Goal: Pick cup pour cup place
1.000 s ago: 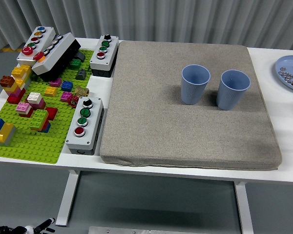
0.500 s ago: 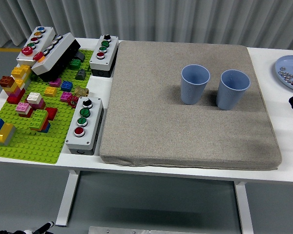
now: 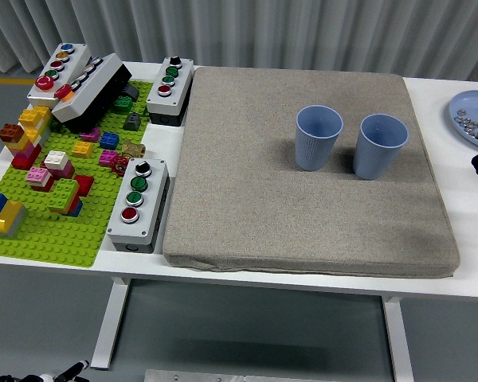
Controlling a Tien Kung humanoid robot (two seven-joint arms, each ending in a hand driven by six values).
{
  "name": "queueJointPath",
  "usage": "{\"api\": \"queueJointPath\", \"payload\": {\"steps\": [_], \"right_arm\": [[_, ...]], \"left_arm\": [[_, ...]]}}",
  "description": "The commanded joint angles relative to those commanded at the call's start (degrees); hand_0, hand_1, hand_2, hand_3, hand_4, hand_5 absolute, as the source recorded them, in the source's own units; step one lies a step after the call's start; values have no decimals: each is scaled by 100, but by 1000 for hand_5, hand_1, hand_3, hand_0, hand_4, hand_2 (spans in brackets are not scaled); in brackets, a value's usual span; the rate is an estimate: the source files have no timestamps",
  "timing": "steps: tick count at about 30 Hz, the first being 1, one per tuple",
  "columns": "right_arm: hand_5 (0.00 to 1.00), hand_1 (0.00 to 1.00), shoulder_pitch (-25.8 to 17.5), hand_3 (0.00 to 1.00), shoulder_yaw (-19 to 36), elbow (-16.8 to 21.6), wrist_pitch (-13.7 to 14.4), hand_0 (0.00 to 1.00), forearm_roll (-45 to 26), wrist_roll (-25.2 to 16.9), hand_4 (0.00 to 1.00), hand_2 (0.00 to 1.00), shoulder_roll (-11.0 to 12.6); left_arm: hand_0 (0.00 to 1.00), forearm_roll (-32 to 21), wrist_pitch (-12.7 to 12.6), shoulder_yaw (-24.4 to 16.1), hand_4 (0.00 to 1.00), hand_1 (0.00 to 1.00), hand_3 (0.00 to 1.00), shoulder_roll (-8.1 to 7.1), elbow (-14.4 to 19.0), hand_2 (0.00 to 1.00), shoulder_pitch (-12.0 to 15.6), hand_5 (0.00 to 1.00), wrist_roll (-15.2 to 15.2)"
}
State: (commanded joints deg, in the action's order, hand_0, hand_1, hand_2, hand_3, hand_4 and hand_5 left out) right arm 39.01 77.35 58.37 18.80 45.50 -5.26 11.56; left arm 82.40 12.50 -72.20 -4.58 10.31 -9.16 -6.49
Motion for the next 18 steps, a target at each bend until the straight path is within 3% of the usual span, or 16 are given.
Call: {"api": "queueJointPath", "payload": {"steps": [18], "right_arm": [[998, 732, -10, 717, 123, 55, 5, 886, 27, 10, 724, 695, 30]], "left_arm": [[850, 88, 14, -62, 594, 868, 774, 4, 0, 884, -15, 998, -19]]}}
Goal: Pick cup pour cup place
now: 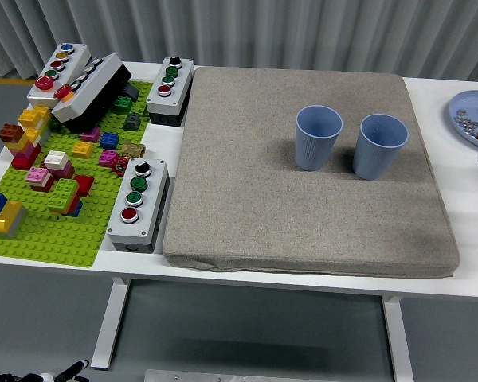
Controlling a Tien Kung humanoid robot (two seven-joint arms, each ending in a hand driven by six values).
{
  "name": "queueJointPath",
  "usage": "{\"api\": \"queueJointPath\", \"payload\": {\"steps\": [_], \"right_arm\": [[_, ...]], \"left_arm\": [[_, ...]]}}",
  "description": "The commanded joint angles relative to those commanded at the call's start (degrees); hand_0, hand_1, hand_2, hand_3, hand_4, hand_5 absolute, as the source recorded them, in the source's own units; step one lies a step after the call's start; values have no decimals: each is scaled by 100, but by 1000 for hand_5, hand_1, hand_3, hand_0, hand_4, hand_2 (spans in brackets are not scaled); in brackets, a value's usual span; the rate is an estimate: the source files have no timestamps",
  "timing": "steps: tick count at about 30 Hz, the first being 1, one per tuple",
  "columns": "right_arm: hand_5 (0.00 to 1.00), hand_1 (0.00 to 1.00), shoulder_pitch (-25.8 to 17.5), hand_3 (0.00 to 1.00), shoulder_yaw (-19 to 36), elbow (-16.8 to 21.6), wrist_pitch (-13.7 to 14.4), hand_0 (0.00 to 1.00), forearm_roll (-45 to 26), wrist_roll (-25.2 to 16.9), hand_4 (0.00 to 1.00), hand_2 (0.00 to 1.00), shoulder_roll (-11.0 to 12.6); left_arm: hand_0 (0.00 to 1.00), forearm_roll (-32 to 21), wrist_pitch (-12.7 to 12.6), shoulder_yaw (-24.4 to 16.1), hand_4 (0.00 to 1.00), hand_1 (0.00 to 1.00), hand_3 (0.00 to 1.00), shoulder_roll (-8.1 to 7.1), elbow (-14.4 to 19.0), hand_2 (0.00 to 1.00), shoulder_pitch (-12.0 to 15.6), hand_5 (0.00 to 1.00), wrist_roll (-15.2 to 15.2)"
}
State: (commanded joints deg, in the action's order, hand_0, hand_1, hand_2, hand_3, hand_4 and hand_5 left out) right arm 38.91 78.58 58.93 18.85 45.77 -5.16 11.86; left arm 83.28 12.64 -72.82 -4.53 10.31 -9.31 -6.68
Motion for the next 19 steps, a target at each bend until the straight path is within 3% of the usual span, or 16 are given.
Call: {"api": "queueJointPath", "payload": {"steps": [19], "right_arm": [[998, 733, 13, 718, 2, 18, -3, 890, -1, 13, 726, 696, -2]], "left_arm": [[850, 27, 0, -22, 593, 868, 775, 14, 0, 884, 10, 998, -16]]}}
